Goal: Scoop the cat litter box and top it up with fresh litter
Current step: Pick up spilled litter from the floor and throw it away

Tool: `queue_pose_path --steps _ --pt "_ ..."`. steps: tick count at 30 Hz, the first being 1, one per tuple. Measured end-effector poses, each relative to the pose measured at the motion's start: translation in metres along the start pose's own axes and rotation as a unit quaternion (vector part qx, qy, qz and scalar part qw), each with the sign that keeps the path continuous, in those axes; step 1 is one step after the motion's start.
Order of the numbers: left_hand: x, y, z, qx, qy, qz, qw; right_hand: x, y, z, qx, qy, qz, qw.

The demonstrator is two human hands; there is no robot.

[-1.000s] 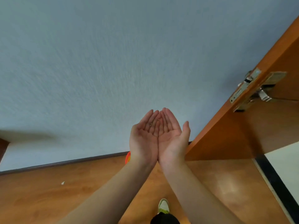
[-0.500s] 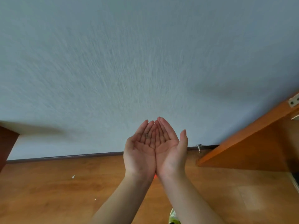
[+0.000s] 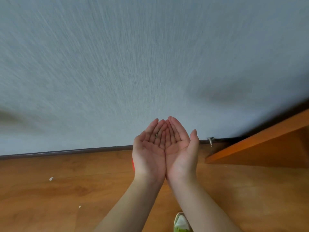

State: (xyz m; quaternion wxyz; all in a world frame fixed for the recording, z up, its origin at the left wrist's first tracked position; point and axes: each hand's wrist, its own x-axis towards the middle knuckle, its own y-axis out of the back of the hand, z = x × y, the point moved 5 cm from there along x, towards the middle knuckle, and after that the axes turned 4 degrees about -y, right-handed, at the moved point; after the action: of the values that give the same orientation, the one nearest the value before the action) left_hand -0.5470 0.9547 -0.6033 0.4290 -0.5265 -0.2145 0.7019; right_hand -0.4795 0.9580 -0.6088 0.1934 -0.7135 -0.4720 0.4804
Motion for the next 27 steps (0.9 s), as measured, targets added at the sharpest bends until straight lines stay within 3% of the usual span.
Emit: queue_pose_path --steps 17,27 --pt "0.196 0.191 -0.098 -0.017 -0.064 -0.018 0.998 0.179 0.175 0.117 -0.030 -0.038 -0.031 0.998" --pt "0.275 0.285 -0.138 -0.028 -0.053 0.012 0.998 0.252 0.264 0.180 -0.047 -0.049 -0.019 0.997"
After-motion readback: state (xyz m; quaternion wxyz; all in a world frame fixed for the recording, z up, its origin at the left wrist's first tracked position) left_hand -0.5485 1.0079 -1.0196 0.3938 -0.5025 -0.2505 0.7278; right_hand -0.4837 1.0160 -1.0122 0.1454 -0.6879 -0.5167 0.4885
